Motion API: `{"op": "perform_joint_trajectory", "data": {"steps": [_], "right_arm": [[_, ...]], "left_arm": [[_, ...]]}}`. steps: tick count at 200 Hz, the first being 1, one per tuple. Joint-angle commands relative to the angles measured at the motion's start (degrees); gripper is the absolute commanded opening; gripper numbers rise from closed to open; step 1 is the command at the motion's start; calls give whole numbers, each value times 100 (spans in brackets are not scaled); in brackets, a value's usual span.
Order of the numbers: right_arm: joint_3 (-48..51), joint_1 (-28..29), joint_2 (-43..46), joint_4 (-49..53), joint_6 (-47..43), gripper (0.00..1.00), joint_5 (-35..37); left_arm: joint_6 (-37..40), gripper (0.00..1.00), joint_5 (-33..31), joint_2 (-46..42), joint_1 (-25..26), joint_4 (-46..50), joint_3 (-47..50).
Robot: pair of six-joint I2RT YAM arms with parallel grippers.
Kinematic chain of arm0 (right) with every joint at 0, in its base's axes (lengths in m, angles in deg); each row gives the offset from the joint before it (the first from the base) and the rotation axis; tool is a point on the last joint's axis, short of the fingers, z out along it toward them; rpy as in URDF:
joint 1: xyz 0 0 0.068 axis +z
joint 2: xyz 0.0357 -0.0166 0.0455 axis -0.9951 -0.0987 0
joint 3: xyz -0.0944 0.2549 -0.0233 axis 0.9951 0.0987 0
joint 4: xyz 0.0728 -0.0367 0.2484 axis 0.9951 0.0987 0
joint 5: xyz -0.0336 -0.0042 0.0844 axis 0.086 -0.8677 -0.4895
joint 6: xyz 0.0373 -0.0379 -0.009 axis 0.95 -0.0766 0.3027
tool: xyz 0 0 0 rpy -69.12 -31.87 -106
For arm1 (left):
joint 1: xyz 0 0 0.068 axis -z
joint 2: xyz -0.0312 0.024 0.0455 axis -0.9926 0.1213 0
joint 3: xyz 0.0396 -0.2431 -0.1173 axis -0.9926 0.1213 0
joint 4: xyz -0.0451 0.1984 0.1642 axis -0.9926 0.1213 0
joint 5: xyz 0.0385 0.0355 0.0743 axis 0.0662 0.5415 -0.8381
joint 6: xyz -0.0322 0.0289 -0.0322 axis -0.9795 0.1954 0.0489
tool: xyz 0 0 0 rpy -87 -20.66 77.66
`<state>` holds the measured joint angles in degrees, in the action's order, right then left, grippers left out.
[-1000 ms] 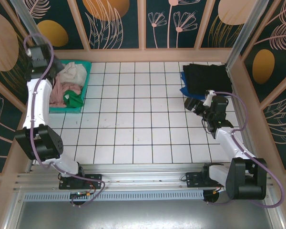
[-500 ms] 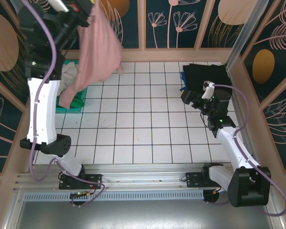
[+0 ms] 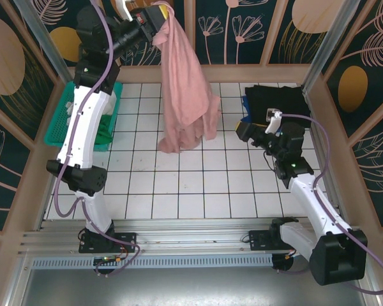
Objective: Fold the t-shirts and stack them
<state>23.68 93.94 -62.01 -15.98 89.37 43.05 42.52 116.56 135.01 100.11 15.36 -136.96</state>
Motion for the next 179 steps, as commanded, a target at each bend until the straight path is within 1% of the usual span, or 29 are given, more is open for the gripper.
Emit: {"op": "perform_joint_trajectory", "data": {"steps": [1,6,10,14,22,36,45,48,70,77,81,92,102,116,135,146,162,169,179], "right_arm": [[215,172,-165,-242,82,86,235],[239,218,-237,-221,61,86,319],[251,236,-291,-201,56,86,373],[266,260,-342,-178,42,86,417],[279,307,-463,-140,-8,86,485],[316,411,-723,-111,-61,86,673],[315,509,-947,-140,-114,86,741],[309,545,-1035,-149,-134,86,765],[127,834,-1744,-201,-200,85,911],[35,920,-1987,-242,-210,84,954],[-8,961,-2127,-286,-212,82,971],[-144,1049,-2511,-400,-210,77,976],[-320,1114,-2865,-417,-197,72,953],[-623,1245,-3290,-426,-226,71,962],[-987,1432,-3829,-502,-306,72,1013],[-1235,1465,-4165,-502,-357,72,927],[-1526,1490,-4566,-464,-420,71,880],[-1586,1513,-4676,-523,-429,71,879],[-1651,1544,-4797,-554,-392,70,912]], "left_arm": [[-239,52,-382,-33,-399,-335,1240],[-275,61,-512,-71,-495,-357,1653],[-265,67,-657,-116,-556,-349,1965],[-244,70,-862,-152,-613,-319,2275],[-136,74,-1397,-240,-695,-205,2846],[183,82,-2307,-380,-730,71,3587],[304,96,-2672,-504,-720,133,4078],[331,98,-2751,-550,-717,119,4230],[517,98,-2995,-934,-693,37,5288],[589,98,-3089,-1008,-613,-59,5654],[621,99,-3172,-1234,-551,-114,5871],[673,98,-3444,-1524,-315,-236,6454],[694,96,-3532,-1730,-29,-396,6984],[650,95,-3463,-1911,416,-739,7658],[457,91,-3223,-1829,936,-1157,8367],[427,89,-3186,-1697,1134,-1394,8667],[431,81,-2892,-1406,1170,-2041,9046],[427,81,-2871,-1237,1174,-2173,9064],[425,85,-2682,-939,1172,-2325,8987]]}}
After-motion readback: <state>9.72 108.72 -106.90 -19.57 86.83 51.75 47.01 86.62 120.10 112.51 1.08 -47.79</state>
